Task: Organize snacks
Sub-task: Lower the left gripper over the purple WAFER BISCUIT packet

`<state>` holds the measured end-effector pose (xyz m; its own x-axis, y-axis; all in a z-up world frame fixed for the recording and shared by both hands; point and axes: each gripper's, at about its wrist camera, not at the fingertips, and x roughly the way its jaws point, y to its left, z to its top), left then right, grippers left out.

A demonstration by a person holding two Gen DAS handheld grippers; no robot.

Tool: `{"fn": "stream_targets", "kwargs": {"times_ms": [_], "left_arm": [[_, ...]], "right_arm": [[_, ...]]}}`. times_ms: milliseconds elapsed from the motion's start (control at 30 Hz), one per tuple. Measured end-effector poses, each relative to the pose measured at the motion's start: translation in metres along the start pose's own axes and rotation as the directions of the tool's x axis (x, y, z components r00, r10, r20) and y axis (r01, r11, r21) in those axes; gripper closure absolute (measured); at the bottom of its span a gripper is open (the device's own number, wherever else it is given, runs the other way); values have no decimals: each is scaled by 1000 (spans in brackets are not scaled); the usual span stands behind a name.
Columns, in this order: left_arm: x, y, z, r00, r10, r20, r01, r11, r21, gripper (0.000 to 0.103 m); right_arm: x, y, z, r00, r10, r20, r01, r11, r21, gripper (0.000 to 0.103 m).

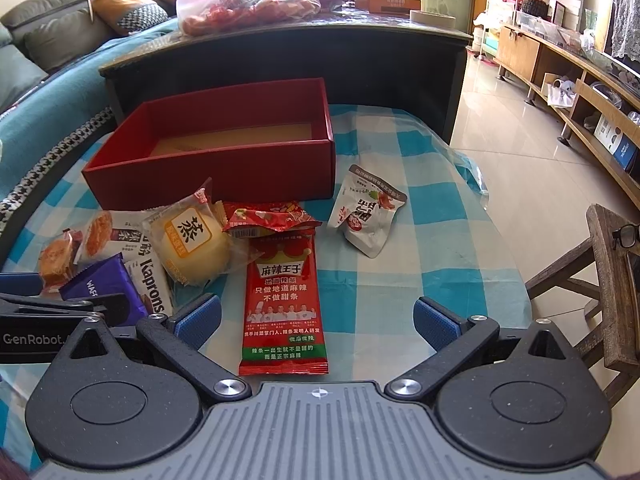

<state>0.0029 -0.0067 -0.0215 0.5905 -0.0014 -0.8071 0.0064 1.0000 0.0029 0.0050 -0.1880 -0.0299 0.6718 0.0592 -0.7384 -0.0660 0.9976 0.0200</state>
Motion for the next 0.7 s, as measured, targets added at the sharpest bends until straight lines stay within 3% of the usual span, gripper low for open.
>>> {"fn": "stream_targets", "kwargs": {"times_ms": [700], "left_arm": [[2,-2,-2,1000,0,-20,0,1000,4,0]], "right_arm": [[4,1,-2,1000,-3,-24,3,1000,-9,0]]}}
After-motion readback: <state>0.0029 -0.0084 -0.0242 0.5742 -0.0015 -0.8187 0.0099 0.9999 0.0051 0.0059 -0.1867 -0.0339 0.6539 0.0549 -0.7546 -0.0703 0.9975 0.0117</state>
